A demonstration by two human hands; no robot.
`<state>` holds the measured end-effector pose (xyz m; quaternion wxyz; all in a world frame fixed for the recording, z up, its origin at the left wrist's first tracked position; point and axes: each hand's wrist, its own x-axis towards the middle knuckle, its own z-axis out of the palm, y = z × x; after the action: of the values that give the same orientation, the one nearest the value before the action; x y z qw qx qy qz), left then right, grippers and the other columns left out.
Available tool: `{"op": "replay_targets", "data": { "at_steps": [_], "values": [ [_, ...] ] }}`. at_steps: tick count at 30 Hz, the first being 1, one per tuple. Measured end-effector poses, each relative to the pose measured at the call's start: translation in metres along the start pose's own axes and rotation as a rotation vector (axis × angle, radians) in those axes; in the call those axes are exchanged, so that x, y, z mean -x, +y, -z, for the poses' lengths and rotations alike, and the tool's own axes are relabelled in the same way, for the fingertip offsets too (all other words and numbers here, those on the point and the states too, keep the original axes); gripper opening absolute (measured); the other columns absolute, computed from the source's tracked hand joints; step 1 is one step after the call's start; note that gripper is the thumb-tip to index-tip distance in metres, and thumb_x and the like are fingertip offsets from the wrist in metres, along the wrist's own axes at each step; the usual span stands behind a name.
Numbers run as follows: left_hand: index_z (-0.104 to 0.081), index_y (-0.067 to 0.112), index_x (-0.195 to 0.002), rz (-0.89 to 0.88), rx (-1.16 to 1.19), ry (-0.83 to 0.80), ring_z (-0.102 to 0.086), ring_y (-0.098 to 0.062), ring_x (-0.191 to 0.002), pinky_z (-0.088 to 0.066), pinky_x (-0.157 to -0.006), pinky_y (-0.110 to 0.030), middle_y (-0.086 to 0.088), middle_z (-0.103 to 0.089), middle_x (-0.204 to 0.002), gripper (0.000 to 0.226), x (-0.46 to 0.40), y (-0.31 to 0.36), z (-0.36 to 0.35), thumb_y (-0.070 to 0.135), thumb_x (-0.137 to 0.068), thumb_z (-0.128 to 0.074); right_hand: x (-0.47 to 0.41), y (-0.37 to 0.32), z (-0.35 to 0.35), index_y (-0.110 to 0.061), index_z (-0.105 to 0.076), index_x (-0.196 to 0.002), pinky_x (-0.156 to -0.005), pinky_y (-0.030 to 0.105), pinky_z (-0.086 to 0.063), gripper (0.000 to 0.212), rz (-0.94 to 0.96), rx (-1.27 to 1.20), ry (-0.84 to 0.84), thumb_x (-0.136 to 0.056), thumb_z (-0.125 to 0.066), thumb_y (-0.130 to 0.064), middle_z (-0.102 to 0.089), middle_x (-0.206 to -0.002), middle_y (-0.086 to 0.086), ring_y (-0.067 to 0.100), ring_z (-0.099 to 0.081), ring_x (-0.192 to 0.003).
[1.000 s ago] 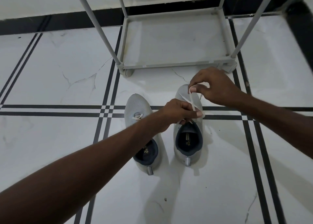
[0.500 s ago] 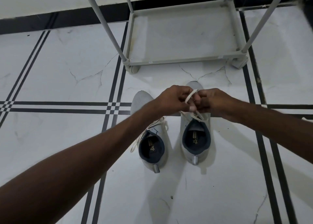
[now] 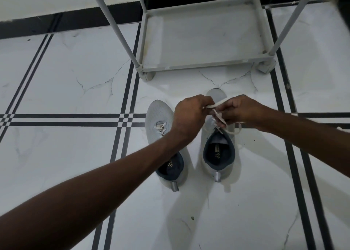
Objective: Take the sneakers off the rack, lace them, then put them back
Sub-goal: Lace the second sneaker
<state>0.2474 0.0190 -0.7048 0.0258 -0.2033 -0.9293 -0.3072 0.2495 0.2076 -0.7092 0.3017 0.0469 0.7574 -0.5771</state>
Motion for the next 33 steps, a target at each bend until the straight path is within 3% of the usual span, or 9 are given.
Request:
{"op": "replay_targets", "data": {
  "at_steps": [2, 4, 8, 12, 16, 19, 24, 27, 33],
  "values": [
    [-0.077, 0.022, -0.088, 0.12, 0.04, 0.008, -0.069, -0.017, -0.065, -0.054, -0.062, -0.037, 0.002, -0.075, -0.073, 0.011, 0.002, -0.008, 0.004, 0.023, -0.084, -0.067, 0.003, 0.0, 0.011, -0.009, -0.077, -0.093, -0.066, 0.025, -0.057, 0.012, 0.234, 0.43, 0.275, -0.085, -0.074, -0.017, -0.074, -0.072, 0.004, 0.023, -0.072, -0.068],
    [-0.077, 0.018, -0.087, 0.277, 0.133, -0.012, -0.07, -0.018, -0.059, -0.058, -0.059, -0.036, -0.001, -0.074, -0.067, 0.011, 0.007, -0.019, 0.006, 0.018, -0.086, -0.065, 0.011, -0.003, 0.025, -0.018, -0.076, -0.08, -0.056, 0.02, -0.04, 0.016, 0.357, 0.772, 0.41, -0.087, -0.07, -0.031, -0.065, -0.062, -0.004, 0.019, -0.064, -0.062],
    [-0.071, 0.006, -0.091, 0.576, 0.105, -0.236, -0.073, -0.026, -0.056, -0.063, -0.058, -0.042, -0.013, -0.074, -0.067, 0.011, 0.017, -0.046, 0.008, 0.015, -0.089, -0.063, 0.025, 0.012, 0.058, -0.021, -0.068, -0.06, -0.051, 0.021, -0.029, 0.044, 0.177, 1.213, 0.395, -0.086, -0.061, -0.056, -0.06, -0.054, -0.003, 0.015, -0.055, -0.054],
    [-0.059, 0.007, -0.114, 0.49, -0.249, -0.422, -0.071, -0.03, -0.082, -0.06, -0.074, -0.042, -0.014, -0.074, -0.095, 0.03, 0.022, -0.053, 0.01, 0.022, -0.089, -0.064, 0.024, 0.036, 0.059, -0.019, -0.058, -0.05, -0.06, 0.026, -0.042, 0.06, 0.009, 1.39, 0.244, -0.082, -0.053, -0.07, -0.055, -0.049, -0.003, 0.016, -0.056, -0.057],
    [-0.052, 0.004, -0.132, 0.034, -0.27, -0.262, -0.055, -0.034, -0.113, -0.049, -0.093, -0.046, -0.018, -0.062, -0.124, 0.048, 0.031, -0.027, -0.002, 0.023, -0.089, -0.065, 0.023, 0.045, 0.036, -0.017, -0.073, -0.084, -0.081, 0.038, -0.05, 0.032, 0.12, 1.302, 0.248, -0.086, -0.062, -0.047, -0.072, -0.078, 0.006, 0.029, -0.064, -0.085],
    [-0.059, 0.013, -0.124, 0.006, -0.165, -0.4, -0.062, -0.032, -0.106, -0.049, -0.089, -0.041, -0.013, -0.07, -0.113, 0.043, 0.034, -0.01, -0.019, 0.037, -0.089, -0.063, 0.023, 0.049, 0.011, -0.014, -0.071, -0.109, -0.088, 0.042, -0.051, 0.027, 0.276, 1.019, 0.219, -0.083, -0.069, -0.022, -0.073, -0.102, 0.009, 0.031, -0.063, -0.102],
    [-0.068, 0.017, -0.102, 0.15, -0.07, -0.439, -0.069, -0.025, -0.085, -0.054, -0.075, -0.037, -0.006, -0.076, -0.091, 0.022, 0.027, -0.009, -0.027, 0.03, -0.085, -0.071, 0.022, 0.049, -0.014, -0.017, -0.065, -0.081, -0.068, 0.032, -0.046, 0.003, 0.267, 0.699, 0.252, -0.083, -0.067, -0.015, -0.068, -0.079, 0.0, 0.021, -0.062, -0.077],
    [-0.071, 0.017, -0.098, 0.126, -0.027, -0.435, -0.071, -0.02, -0.072, -0.057, -0.072, -0.036, -0.004, -0.077, -0.086, 0.016, 0.023, -0.015, -0.022, 0.028, -0.086, -0.073, 0.022, 0.046, -0.008, -0.011, -0.056, -0.069, -0.053, 0.031, -0.041, 0.02, 0.192, 0.401, 0.201, -0.088, -0.056, -0.013, -0.054, -0.057, -0.004, 0.018, -0.051, -0.052],
    [-0.076, 0.021, -0.093, 0.091, -0.121, -0.408, -0.067, -0.023, -0.079, -0.054, -0.069, -0.034, -0.002, -0.075, -0.086, 0.014, 0.023, -0.026, -0.021, 0.032, -0.088, -0.069, 0.025, 0.052, -0.001, -0.022, -0.057, -0.069, -0.057, 0.031, -0.038, 0.03, 0.297, 0.896, 0.026, -0.097, -0.051, -0.028, -0.053, -0.055, -0.013, -0.001, -0.049, -0.054]
  ]
}}
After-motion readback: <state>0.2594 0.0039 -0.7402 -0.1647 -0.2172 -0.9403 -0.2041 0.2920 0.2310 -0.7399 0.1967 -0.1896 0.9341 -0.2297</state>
